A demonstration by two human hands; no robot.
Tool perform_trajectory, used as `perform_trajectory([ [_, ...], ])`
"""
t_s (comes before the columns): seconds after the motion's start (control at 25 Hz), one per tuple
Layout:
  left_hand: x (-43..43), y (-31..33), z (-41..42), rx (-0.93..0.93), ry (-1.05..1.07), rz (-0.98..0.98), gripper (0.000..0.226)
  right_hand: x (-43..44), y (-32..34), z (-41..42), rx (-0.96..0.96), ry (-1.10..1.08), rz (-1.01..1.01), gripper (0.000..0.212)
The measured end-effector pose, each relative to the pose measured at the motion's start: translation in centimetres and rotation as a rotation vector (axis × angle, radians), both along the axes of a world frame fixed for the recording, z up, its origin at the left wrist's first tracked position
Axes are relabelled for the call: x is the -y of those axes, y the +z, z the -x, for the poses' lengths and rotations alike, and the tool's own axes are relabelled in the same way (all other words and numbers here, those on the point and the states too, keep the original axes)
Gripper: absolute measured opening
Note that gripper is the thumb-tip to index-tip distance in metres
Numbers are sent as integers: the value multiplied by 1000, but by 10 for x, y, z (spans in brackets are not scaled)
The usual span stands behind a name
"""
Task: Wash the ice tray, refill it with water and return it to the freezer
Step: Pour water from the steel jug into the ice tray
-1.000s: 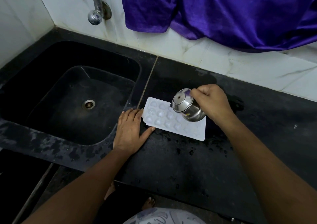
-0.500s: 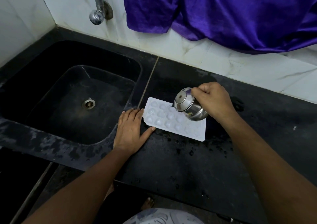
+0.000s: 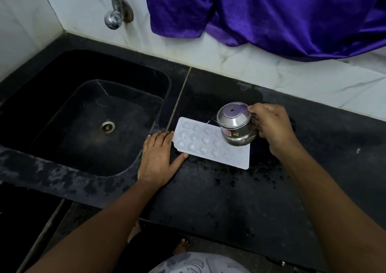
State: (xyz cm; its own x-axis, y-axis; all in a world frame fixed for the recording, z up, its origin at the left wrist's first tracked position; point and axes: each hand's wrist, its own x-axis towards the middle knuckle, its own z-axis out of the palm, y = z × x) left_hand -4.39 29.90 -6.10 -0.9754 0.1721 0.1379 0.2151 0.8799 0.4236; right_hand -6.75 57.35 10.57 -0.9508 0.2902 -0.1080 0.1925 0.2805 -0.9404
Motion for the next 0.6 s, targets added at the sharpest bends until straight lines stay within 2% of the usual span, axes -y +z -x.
perform_trajectory([
  [0.16, 1, 0, 0, -2, -3, 4, 81, -7, 2, -3, -9, -16, 15, 33],
  [0.32, 1, 0, 1, -2, -9, 4, 82, -9, 4, -4, -57, 24, -148, 39],
  [0.6, 1, 0, 1, 5, -7, 5, 81, -9, 7, -7, -23, 83, -516, 44],
])
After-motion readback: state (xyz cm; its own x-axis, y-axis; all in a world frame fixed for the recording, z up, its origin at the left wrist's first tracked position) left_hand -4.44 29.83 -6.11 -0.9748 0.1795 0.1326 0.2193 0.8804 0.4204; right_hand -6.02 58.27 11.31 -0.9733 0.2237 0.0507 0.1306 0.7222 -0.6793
